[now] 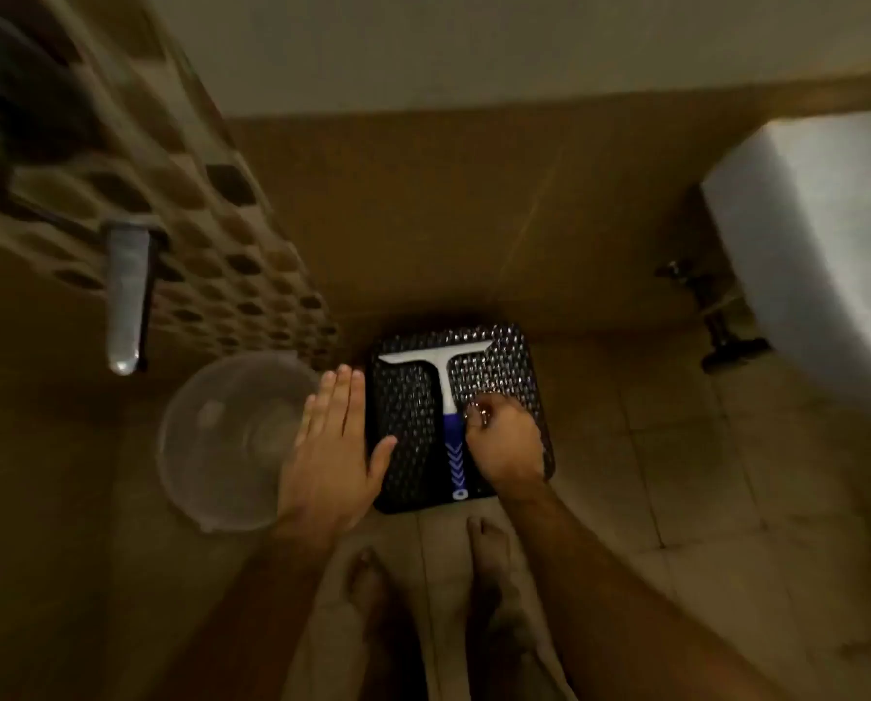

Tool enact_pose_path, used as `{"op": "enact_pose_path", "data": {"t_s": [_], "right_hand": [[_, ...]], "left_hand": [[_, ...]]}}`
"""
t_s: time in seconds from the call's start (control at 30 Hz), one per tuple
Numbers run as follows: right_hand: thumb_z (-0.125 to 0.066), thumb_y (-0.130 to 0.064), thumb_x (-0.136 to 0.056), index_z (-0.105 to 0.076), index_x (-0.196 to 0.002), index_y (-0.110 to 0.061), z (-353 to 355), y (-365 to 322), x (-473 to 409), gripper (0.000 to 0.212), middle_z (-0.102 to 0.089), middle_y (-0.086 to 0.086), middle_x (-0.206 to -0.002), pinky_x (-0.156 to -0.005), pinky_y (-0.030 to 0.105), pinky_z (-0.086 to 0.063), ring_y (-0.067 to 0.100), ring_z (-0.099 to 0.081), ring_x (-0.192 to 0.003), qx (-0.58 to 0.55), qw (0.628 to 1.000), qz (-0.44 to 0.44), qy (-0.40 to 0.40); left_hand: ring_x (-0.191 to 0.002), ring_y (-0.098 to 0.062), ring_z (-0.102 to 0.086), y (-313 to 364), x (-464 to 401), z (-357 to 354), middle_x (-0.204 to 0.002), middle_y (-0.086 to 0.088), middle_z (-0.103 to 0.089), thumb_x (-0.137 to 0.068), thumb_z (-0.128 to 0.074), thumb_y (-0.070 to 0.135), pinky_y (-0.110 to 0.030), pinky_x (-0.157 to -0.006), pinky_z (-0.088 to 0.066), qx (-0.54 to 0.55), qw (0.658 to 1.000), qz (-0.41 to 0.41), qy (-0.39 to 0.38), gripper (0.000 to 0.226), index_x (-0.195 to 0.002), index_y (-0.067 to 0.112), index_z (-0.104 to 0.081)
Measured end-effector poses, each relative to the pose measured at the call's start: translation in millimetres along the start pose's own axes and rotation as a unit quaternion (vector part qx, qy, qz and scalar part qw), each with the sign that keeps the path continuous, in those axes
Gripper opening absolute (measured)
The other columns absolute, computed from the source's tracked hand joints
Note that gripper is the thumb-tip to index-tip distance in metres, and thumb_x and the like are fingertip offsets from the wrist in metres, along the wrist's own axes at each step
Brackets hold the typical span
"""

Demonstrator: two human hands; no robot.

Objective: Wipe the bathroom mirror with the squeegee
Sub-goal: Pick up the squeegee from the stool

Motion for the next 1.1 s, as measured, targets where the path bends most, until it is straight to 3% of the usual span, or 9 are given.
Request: {"op": "enact_pose_path", "data": {"t_s": [0.17, 0.3, 0.47, 0.57, 0.63, 0.77, 0.9, 1.1], "right_hand": [[-0.063, -0.042, -0.086, -0.064, -0.117, -0.014, -66, 31, -15, 0.042, -0.071, 0.006, -0.112, -0.084, 0.024, -0.043, 0.024, -0.065, -0.104, -0.116, 0.983, -0.094, -0.105], [-0.069, -0.048, -0.078, -0.058, -0.12, -0.015, -103, 47, -24, 0.055, -0.067, 0.003, -0.109, -0.083, 0.026, -0.046, 0.02, -0.063, -0.097, -0.133, 0.978, -0.121, -0.108], [-0.067, -0.038, -0.084, -0.06, -0.112, -0.008, -126, 55, -28, 0.041, -0.068, 0.014, -0.105, -0.081, 0.034, -0.049, 0.032, -0.064, -0.095, -0.09, 0.983, -0.124, -0.1], [-0.06, -0.031, -0.09, -0.057, -0.112, -0.006, -135, 53, -25, 0.033, -0.066, 0.017, -0.102, -0.078, 0.031, -0.047, 0.033, -0.064, -0.092, -0.134, 0.976, -0.129, -0.11], [-0.056, -0.033, -0.09, -0.053, -0.11, -0.01, -136, 49, -18, 0.031, -0.065, 0.017, -0.097, -0.08, 0.038, -0.053, 0.033, -0.065, -0.085, -0.173, 0.97, -0.134, -0.108], [-0.054, -0.03, -0.091, -0.053, -0.104, -0.006, -106, 30, -2, 0.027, -0.06, 0.01, -0.086, -0.066, 0.027, -0.038, 0.024, -0.056, -0.073, -0.205, 0.969, -0.124, -0.064], [-0.054, -0.036, -0.086, -0.053, -0.099, -0.011, -54, 0, 22, 0.028, -0.066, 0.014, -0.086, -0.068, 0.037, -0.05, 0.031, -0.063, -0.076, -0.224, 0.971, -0.087, -0.013], [-0.053, -0.038, -0.088, -0.051, -0.09, -0.019, 61, -42, 64, 0.019, -0.064, 0.004, -0.077, -0.057, 0.036, -0.05, 0.015, -0.058, -0.06, -0.282, 0.955, -0.035, 0.079]], "left_hand": [[-0.145, -0.018, 0.0, -4, 10, -66, -0.158, -0.009, -0.009, -0.094, -0.03, 0.051, -0.037, -0.117, -0.007, 0.019, 0.999, 0.023, -0.038, 0.074, -0.15, 0.008, -0.012], [-0.145, -0.02, -0.006, 1, 16, -106, -0.156, -0.012, -0.016, -0.093, -0.032, 0.05, -0.038, -0.117, -0.012, 0.017, 0.998, 0.009, -0.058, 0.073, -0.149, 0.006, -0.017], [-0.144, -0.023, -0.01, 10, 16, -119, -0.156, -0.013, -0.019, -0.092, -0.033, 0.048, -0.039, -0.117, -0.012, 0.042, 0.997, 0.005, -0.061, 0.073, -0.148, 0.004, -0.021], [-0.144, -0.024, -0.012, 5, 13, -121, -0.156, -0.013, -0.019, -0.092, -0.031, 0.048, -0.041, -0.117, -0.015, 0.028, 0.997, -0.007, -0.072, 0.073, -0.148, 0.004, -0.021], [-0.143, -0.025, -0.016, 1, 15, -120, -0.154, -0.015, -0.023, -0.091, -0.03, 0.049, -0.042, -0.116, -0.018, 0.017, 0.997, -0.008, -0.073, 0.073, -0.147, 0.003, -0.025], [-0.143, -0.023, -0.016, 4, 18, -102, -0.154, -0.014, -0.025, -0.09, -0.028, 0.049, -0.038, -0.115, -0.013, 0.01, 0.997, -0.005, -0.07, 0.072, -0.146, 0.004, -0.025], [-0.144, -0.021, -0.014, 25, 19, -58, -0.154, -0.013, -0.024, -0.092, -0.027, 0.046, -0.038, -0.117, -0.014, 0.008, 0.998, -0.024, -0.058, 0.069, -0.147, 0.004, -0.024], [-0.145, -0.019, -0.009, 67, 6, 44, -0.156, -0.009, -0.02, -0.093, -0.018, 0.046, -0.037, -0.118, -0.014, -0.006, 0.996, -0.09, -0.006, 0.067, -0.149, 0.01, -0.018]]}}
Point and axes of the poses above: each hand's wrist, its own x-axis away from the middle knuckle, its own z-axis out of the back of the hand, y = z × x, the point moved 1 cm from there along -x, towards the middle knuckle
